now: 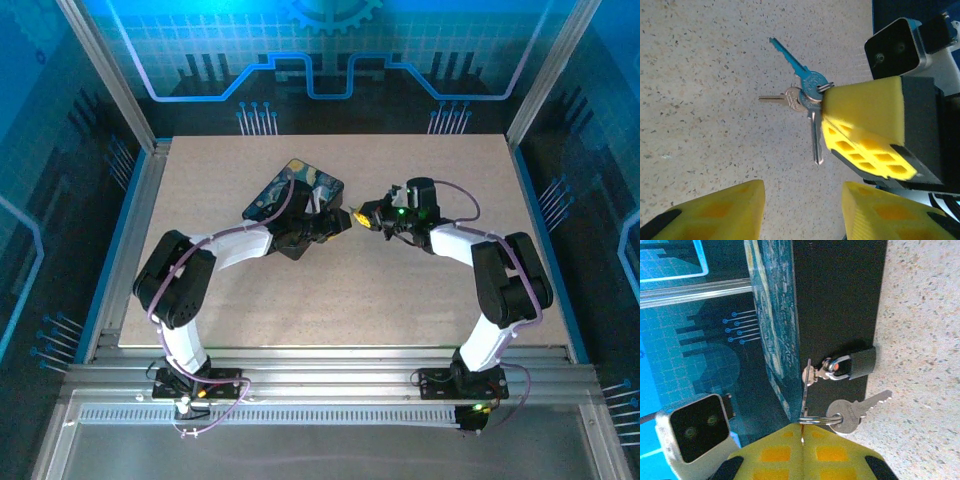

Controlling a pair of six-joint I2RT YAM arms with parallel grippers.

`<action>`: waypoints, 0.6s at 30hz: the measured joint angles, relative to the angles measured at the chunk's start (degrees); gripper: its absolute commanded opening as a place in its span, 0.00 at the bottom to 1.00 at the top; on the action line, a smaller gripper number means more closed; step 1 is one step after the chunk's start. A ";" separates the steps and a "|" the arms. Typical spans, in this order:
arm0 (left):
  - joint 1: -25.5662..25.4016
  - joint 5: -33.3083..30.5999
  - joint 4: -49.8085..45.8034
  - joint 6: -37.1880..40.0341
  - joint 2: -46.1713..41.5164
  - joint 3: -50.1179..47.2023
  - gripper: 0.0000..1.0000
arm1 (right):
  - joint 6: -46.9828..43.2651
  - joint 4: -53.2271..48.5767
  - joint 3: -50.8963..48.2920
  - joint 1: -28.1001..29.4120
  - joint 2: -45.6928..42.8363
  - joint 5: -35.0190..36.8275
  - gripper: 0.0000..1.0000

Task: Unlock a padlock with a key

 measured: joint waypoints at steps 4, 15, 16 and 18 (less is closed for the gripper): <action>0.52 -0.02 1.40 -1.27 0.83 -0.11 0.43 | 0.37 0.59 0.00 0.55 0.00 -0.61 0.00; 1.95 0.26 7.23 -4.70 0.85 -1.81 0.35 | 0.81 1.53 -0.26 1.16 0.00 -1.81 0.00; 2.01 0.37 7.45 -5.01 0.87 -1.81 0.35 | 0.87 1.68 -0.37 1.27 0.00 -1.95 0.00; 2.01 0.48 8.09 -5.40 0.94 -1.81 0.34 | 1.22 1.84 -0.46 1.55 0.00 -2.01 0.00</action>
